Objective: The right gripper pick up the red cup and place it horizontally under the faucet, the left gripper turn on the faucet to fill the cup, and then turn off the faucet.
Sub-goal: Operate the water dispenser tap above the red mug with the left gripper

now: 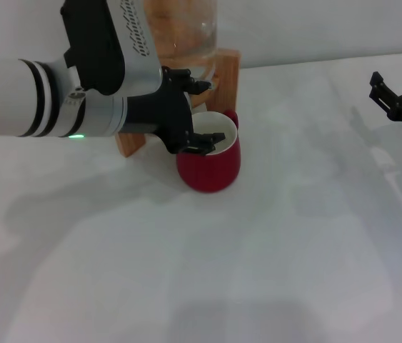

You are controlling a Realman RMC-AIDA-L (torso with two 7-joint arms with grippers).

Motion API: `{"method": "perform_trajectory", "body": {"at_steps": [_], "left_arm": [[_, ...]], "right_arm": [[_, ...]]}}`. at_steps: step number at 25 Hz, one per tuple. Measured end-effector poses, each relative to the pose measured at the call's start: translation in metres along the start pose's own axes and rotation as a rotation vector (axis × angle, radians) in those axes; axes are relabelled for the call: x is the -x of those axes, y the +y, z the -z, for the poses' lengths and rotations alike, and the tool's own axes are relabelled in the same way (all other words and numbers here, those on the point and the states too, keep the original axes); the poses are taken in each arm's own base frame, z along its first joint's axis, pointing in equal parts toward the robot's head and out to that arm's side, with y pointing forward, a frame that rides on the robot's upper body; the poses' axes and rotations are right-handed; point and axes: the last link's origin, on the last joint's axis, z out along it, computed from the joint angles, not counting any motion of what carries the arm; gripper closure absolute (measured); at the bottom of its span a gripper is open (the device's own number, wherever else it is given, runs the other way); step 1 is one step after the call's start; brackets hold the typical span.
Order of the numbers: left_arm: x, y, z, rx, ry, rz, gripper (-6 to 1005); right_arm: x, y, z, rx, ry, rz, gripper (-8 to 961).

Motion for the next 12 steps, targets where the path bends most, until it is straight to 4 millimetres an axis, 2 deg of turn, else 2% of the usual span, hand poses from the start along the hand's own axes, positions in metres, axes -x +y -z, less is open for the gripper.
{"method": "perform_trajectory", "body": {"at_steps": [12], "left_arm": [[-0.0007, -0.0017, -0.0014, -0.011, 0.004, -0.007, 186]], "right_arm": [[-0.0003, 0.0000, 0.0006, 0.001, 0.000, 0.001, 124]]}}
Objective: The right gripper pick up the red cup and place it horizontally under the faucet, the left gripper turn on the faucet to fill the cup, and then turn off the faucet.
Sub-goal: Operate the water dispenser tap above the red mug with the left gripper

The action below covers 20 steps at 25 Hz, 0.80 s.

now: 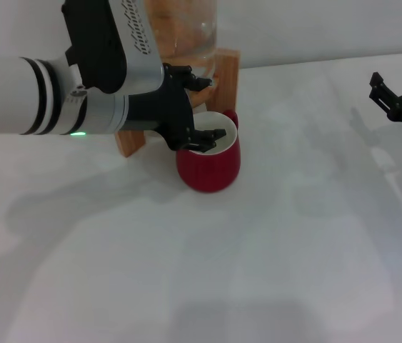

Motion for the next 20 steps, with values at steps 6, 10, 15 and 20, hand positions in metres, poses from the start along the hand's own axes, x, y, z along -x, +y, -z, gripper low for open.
{"method": "perform_trajectory", "body": {"at_steps": [6, 10, 15, 20], "left_arm": [[-0.0026, -0.0020, -0.0028, -0.004, 0.003, -0.007, 186], [-0.0043, -0.0018, -0.0037, -0.002, 0.004, -0.013, 186], [-0.0058, -0.0023, -0.0045, -0.006, 0.009, -0.019, 186], [-0.0077, -0.0022, -0.0083, 0.003, 0.029, -0.016, 186]], "right_arm": [[-0.0001, 0.0001, 0.0001, 0.001, 0.000, 0.000, 123], [0.0001, 0.0003, 0.0001, 0.002, -0.001, 0.001, 123], [0.0003, 0.0002, -0.0001, 0.001, -0.002, 0.000, 124], [0.0007, 0.0002, -0.0005, 0.000, -0.003, -0.001, 124]]}}
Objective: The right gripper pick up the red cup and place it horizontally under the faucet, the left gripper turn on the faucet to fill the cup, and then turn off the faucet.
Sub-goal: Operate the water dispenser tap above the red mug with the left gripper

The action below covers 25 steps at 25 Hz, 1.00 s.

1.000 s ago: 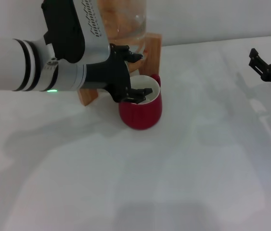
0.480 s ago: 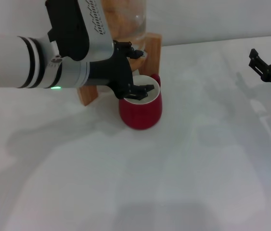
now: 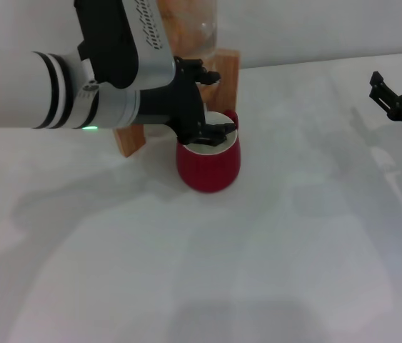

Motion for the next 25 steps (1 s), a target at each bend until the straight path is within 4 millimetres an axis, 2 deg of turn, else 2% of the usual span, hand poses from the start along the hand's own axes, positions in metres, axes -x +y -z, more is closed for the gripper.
{"method": "perform_trajectory", "body": {"at_steps": [25], "left_arm": [[0.0059, -0.0053, -0.0033, -0.024, -0.007, -0.015, 186]], "right_arm": [[0.0026, 0.0012, -0.0028, 0.005, -0.008, 0.001, 124]]}}
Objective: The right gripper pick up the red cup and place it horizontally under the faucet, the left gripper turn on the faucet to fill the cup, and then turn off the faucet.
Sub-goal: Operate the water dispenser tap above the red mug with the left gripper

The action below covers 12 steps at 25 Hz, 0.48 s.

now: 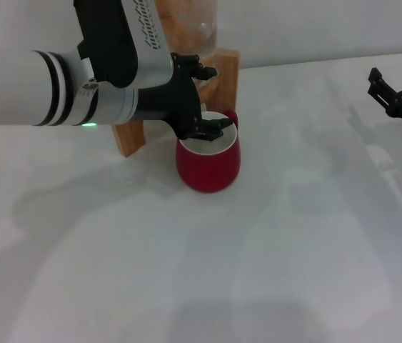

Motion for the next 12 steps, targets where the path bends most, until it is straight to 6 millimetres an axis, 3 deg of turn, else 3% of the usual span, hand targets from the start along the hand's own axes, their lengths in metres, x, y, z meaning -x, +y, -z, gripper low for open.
{"method": "perform_trajectory", "body": {"at_steps": [12], "left_arm": [[0.0002, -0.0029, -0.0004, -0.020, 0.000, -0.003, 187]], "right_arm": [[-0.0006, 0.0005, 0.0005, 0.000, 0.001, -0.002, 123]]}}
